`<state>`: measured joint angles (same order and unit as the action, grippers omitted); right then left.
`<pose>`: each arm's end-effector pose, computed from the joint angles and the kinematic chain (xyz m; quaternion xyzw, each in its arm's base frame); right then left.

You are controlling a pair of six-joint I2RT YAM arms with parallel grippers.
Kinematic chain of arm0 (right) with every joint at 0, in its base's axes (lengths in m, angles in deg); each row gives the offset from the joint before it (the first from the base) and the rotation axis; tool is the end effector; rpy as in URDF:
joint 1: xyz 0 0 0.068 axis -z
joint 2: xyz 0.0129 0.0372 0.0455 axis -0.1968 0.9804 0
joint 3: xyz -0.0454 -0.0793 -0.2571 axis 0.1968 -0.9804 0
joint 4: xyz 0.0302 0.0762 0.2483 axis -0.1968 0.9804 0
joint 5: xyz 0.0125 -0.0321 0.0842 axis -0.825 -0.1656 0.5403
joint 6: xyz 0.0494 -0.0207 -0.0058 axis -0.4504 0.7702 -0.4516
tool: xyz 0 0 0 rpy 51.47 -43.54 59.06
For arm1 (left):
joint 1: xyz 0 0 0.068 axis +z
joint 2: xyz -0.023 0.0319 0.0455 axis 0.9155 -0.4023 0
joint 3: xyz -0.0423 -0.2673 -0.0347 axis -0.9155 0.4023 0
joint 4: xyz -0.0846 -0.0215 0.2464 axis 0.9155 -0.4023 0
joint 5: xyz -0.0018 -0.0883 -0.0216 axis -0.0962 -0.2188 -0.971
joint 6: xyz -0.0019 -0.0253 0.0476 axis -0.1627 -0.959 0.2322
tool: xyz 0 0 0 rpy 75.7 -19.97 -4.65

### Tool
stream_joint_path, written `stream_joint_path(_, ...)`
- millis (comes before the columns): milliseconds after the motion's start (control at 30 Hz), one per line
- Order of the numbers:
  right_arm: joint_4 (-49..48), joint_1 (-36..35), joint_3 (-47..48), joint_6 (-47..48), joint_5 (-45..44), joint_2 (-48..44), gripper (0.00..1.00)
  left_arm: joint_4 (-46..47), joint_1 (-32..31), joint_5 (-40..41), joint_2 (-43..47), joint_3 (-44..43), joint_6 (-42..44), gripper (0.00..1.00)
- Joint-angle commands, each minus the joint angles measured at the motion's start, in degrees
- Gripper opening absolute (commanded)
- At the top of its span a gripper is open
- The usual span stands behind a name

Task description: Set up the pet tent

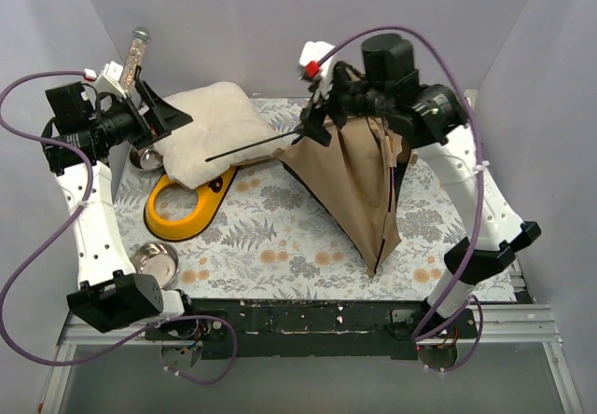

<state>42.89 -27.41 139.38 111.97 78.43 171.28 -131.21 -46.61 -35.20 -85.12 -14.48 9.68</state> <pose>0.2353 0.2051 0.5318 -0.5054 0.6205 0.2189 0.5583 0.2510 0.0612 0.4468 -0.3504 0.7543 -0.4805 0.2783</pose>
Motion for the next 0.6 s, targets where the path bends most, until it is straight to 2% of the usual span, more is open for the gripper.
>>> stream_joint_path(0, -1.9, -7.5, -2.5, 14.8, -3.1, 2.3, 0.98, 1.5, 0.1, -9.4, 3.5, 0.8, 5.1, 0.98)
stream_joint_path(100, -13.5, -10.4, -15.2, 19.5, -4.6, -0.9, 0.98, 1.3, 0.9, -11.6, 1.5, 2.5, 4.1, 0.98)
stream_joint_path(200, -15.7, -13.9, -21.4, 31.3, -4.1, -1.1, 0.98, 2.3, 3.8, -13.1, 0.5, 4.7, 2.1, 0.98)
stream_joint_path(267, -16.1, -15.2, -21.5, 34.7, -5.0, 1.3, 0.94, 1.0, 5.6, -13.8, 0.1, 4.7, 4.0, 0.98)
stream_joint_path(433, -18.9, -15.3, -11.2, 32.8, -6.3, 9.8, 0.91, -2.8, 9.8, -14.5, 0.2, 6.3, 9.0, 0.98)
stream_joint_path(567, -25.2, -15.6, -14.6, 34.5, -8.2, 9.1, 0.91, -2.8, 13.2, -20.2, 0.2, 9.4, 12.3, 0.98)
